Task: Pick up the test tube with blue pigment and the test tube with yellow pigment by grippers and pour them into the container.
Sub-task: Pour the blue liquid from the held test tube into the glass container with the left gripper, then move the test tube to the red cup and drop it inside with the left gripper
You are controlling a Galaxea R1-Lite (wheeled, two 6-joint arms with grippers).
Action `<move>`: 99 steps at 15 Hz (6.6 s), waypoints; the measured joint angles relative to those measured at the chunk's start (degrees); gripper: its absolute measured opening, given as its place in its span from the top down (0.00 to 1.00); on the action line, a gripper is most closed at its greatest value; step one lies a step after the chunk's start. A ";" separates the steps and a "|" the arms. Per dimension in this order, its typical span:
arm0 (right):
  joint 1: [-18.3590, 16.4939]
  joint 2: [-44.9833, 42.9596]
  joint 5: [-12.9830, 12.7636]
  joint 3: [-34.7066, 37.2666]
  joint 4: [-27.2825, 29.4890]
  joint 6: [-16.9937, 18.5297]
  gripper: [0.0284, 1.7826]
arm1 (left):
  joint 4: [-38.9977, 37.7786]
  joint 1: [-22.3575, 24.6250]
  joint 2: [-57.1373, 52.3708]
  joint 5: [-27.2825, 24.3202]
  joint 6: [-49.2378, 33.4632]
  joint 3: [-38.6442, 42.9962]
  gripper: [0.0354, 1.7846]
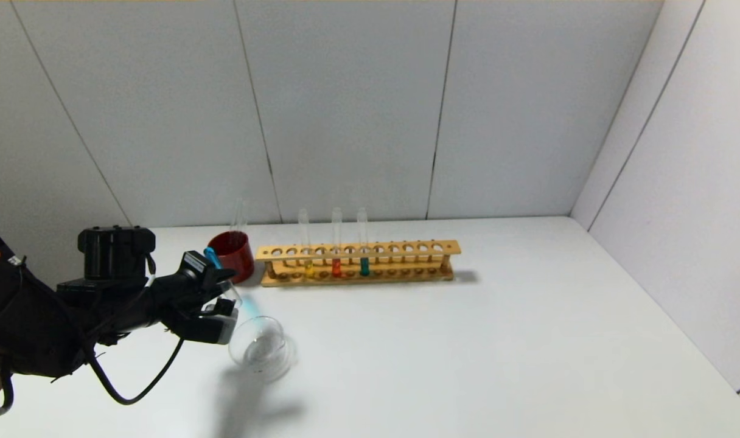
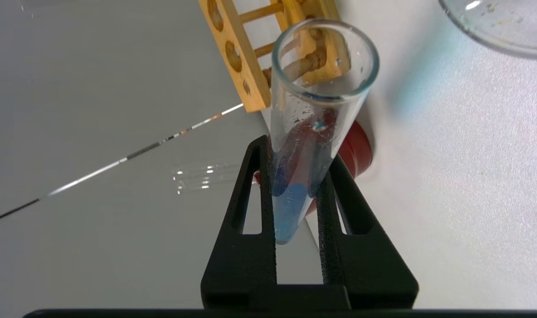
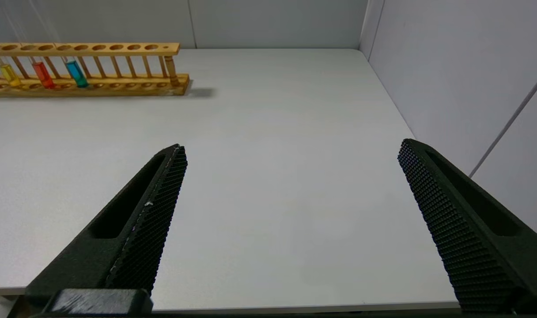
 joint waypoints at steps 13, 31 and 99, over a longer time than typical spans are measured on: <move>0.00 0.00 0.02 0.00 0.00 0.00 0.02 | 0.22 -0.26 1.38 0.23 4.68 -0.16 0.84; 0.00 0.00 0.00 0.00 0.00 0.00 0.02 | -0.28 -1.16 -0.20 0.33 14.71 2.84 0.84; 0.00 0.00 0.00 0.00 0.00 0.00 0.02 | 8.87 -11.08 -14.25 33.49 -35.56 -7.46 0.84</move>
